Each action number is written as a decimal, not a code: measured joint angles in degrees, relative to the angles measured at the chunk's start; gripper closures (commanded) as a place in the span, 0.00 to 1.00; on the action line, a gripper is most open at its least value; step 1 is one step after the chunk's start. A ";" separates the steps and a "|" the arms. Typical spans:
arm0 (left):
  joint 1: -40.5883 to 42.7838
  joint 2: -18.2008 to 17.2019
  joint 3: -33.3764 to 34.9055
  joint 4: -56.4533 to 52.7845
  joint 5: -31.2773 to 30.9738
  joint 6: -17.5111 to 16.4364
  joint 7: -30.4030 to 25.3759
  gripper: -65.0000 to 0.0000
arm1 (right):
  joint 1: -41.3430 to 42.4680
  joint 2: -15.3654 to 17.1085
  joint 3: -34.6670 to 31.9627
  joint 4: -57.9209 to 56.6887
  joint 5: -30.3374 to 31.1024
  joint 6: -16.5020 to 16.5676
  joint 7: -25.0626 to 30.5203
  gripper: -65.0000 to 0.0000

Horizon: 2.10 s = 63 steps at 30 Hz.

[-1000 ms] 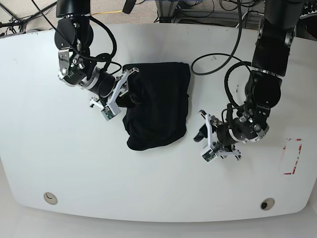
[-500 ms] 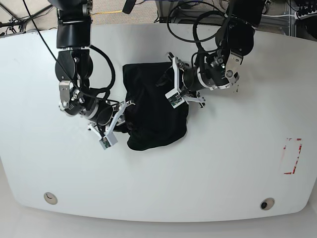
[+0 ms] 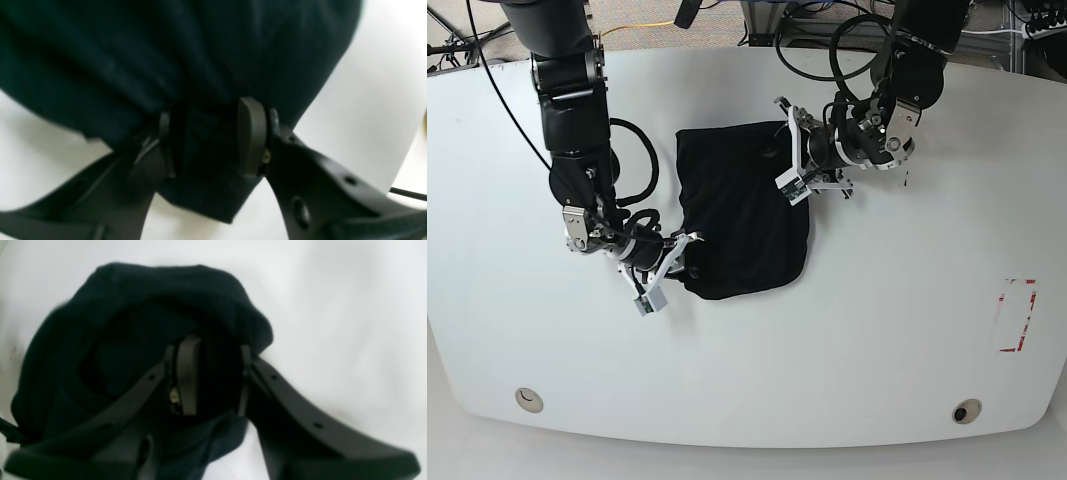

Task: Fold the T-shirt properly
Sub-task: 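Fold the bundle over with both grippers into a compact square, then grasp the folded black shirt with the left gripper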

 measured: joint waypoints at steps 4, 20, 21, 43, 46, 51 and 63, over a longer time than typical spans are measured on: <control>-0.07 -1.36 0.07 -0.57 -0.55 0.04 -0.02 0.63 | 1.92 2.27 -0.04 -0.44 0.20 0.39 0.09 0.76; -5.20 1.42 -3.34 7.82 0.76 0.09 0.90 0.63 | -9.88 2.47 19.47 32.76 0.04 -0.22 -23.87 0.77; -6.27 2.51 -4.09 6.36 0.61 -0.79 0.98 0.63 | -11.04 1.79 19.69 33.97 -0.55 -0.39 -25.00 0.77; -17.27 11.19 -12.02 -18.49 4.98 0.15 -6.82 0.63 | -29.20 -10.78 16.06 42.56 -0.31 -0.15 -24.81 0.77; -19.69 11.50 -11.91 -24.57 5.27 0.09 -9.62 0.63 | -29.14 -10.62 13.09 38.97 -0.33 -0.22 -24.20 0.77; -22.97 10.99 -12.15 -34.67 4.55 0.07 -16.85 0.63 | -31.39 -8.22 10.45 38.53 0.28 -0.22 -20.68 0.77; -25.42 5.11 -12.28 -36.26 4.66 -0.33 -18.01 0.63 | -34.75 -3.08 10.69 38.84 1.22 -0.15 -19.28 0.77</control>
